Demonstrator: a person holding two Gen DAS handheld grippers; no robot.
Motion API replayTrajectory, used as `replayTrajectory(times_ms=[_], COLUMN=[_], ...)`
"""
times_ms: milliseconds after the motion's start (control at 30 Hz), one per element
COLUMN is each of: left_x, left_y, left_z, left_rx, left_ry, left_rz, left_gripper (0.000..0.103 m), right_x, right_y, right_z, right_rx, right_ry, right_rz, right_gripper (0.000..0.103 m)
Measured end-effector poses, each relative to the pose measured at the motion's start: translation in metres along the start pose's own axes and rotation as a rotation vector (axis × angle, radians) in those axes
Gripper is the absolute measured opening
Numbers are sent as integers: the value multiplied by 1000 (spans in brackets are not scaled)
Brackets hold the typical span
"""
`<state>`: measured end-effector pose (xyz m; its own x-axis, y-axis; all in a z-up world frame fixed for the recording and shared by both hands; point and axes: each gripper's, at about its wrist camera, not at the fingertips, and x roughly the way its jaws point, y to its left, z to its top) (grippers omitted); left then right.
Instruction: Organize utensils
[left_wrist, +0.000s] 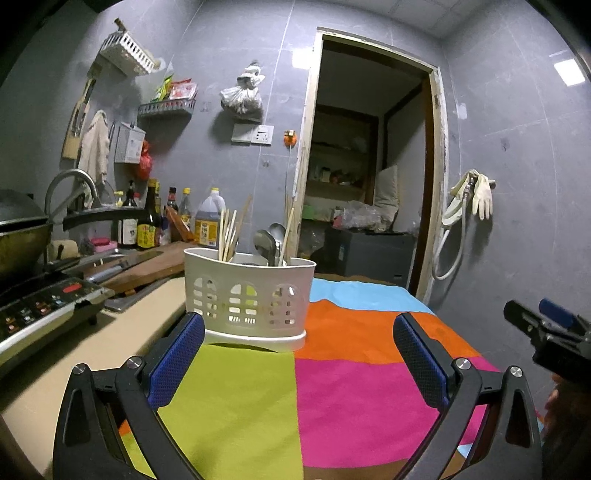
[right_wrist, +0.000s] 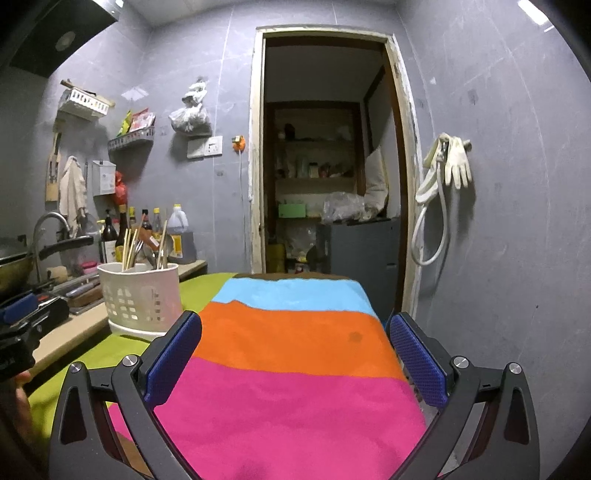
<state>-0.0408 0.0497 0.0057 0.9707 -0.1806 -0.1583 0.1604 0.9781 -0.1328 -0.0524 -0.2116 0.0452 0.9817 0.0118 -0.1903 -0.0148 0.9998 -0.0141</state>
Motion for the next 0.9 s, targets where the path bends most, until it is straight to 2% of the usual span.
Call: replayTrajectory(times_ms=[900], left_x=[8], left_y=[5], left_z=[-5], left_rx=[-3], left_ry=[23], left_rz=[22], left_gripper=[100], right_x=[4], right_y=[4], right_z=[-4], right_rx=[9], right_ry=[22], right_rz=[3], right_gripper=[103])
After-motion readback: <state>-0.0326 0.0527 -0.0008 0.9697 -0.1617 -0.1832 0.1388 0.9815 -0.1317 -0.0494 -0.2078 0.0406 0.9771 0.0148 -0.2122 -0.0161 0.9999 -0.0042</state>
